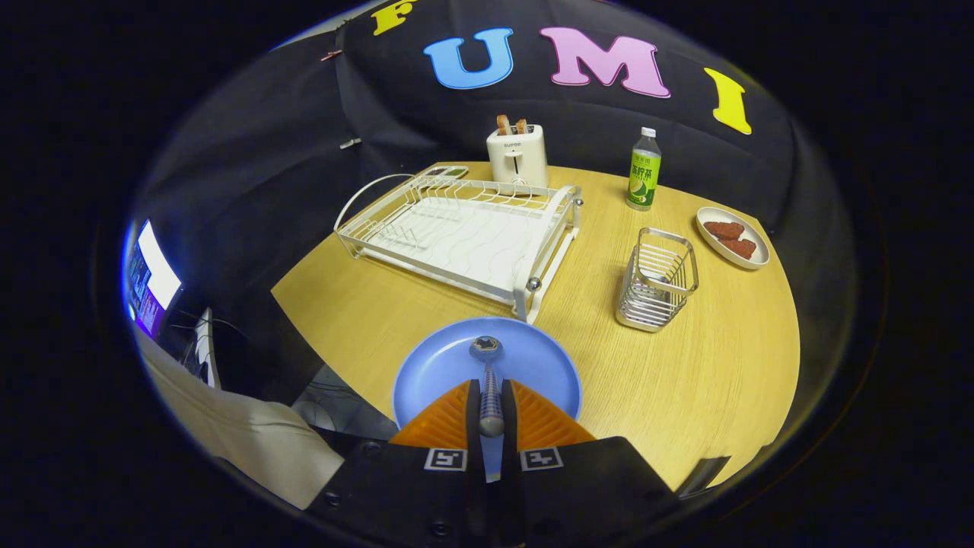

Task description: Take the plate from the dish rack, then take the spoon from the basket and place it into the plate.

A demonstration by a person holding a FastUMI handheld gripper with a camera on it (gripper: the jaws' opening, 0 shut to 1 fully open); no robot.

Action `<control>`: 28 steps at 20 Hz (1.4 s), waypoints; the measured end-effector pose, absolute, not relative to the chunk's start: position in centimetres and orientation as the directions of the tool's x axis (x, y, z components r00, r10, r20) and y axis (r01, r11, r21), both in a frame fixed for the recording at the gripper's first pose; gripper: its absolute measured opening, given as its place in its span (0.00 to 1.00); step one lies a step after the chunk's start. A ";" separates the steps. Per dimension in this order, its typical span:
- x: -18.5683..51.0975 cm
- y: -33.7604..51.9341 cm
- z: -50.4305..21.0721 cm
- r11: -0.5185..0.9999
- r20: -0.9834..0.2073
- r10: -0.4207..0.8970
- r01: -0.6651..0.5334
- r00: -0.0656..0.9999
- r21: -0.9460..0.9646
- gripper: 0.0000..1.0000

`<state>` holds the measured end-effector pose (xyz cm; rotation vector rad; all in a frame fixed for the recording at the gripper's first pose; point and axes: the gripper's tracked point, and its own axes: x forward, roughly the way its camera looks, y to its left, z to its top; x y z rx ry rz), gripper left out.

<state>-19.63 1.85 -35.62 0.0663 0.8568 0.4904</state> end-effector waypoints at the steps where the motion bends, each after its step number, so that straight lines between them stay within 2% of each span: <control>1: -20.0 1.9 -36.4 0.883 -0.721 0.444 -0.398 0.532 0.249 0.12; 4: -21.9 1.8 -39.1 0.878 -0.766 0.443 -0.400 0.466 0.265 0.18; 6: -22.5 1.7 -40.6 0.879 -0.789 0.437 -0.393 0.432 0.271 0.18; 7: -22.7 1.6 -41.1 0.883 -0.800 0.427 -0.385 0.421 0.269 0.26; 8: -22.9 1.6 -41.1 0.885 -0.805 0.426 -0.378 0.414 0.273 0.27; 10: -22.4 1.6 -40.8 0.888 -0.799 0.424 -0.369 0.427 0.274 0.44; 12: -21.9 1.6 -40.6 0.891 -0.795 0.424 -0.359 0.434 0.279 0.65; 13: -21.7 1.5 -40.6 0.892 -0.796 0.424 -0.352 0.432 0.284 0.85; 15: -21.5 1.4 -40.7 0.897 -0.799 0.416 -0.340 0.433 0.283 0.98; 22: -19.6 0.6 -37.8 0.906 -0.779 0.403 -0.328 0.481 0.266 0.99; 28: -12.2 -1.9 -26.9 0.933 -0.621 0.349 -0.323 0.702 0.160 0.99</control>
